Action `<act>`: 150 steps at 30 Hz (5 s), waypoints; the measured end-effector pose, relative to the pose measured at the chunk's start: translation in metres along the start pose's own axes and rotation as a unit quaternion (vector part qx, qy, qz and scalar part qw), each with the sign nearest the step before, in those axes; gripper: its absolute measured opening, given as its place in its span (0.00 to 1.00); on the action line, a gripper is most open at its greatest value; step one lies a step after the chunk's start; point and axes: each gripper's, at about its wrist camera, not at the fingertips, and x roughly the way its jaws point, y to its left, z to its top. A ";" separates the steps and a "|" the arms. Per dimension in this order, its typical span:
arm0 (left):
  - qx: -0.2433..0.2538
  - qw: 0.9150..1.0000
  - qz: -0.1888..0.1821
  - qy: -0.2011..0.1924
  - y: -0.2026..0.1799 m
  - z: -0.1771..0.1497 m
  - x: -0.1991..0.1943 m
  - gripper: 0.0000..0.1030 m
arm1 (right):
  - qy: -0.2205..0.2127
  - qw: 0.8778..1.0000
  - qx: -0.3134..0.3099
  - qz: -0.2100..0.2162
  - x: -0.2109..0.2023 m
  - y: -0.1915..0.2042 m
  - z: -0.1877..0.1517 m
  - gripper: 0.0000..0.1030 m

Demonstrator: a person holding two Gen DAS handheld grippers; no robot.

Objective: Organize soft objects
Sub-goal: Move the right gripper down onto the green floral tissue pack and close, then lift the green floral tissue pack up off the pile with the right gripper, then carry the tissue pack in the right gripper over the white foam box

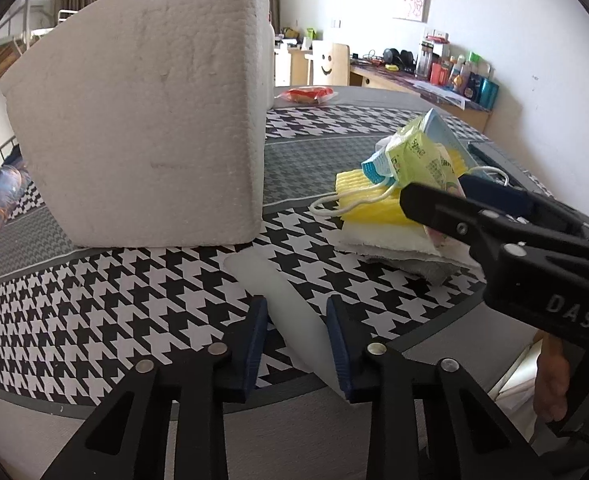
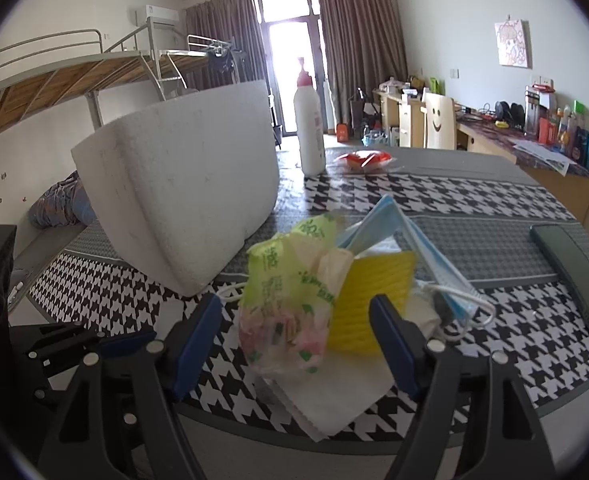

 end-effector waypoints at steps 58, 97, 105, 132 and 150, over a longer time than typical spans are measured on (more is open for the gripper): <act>0.041 0.992 -0.051 -0.103 0.003 0.018 -0.069 0.08 | -0.048 0.998 -0.003 -0.034 -0.046 0.009 0.012 0.40; 0.063 0.978 -0.063 -0.186 -0.004 0.076 -0.102 0.08 | -0.098 0.994 -0.027 -0.047 -0.068 0.014 0.046 0.40; 0.060 0.977 -0.061 -0.195 -0.003 0.086 -0.105 0.08 | -0.108 0.993 -0.026 -0.043 -0.071 0.015 0.055 0.40; 0.040 0.971 -0.021 -0.236 0.015 0.127 -0.114 0.08 | -0.139 0.989 -0.041 -0.025 -0.072 0.020 0.086 0.40; 0.009 0.969 0.017 -0.246 0.044 0.140 -0.116 0.08 | -0.144 0.988 -0.053 0.002 -0.060 0.030 0.104 0.40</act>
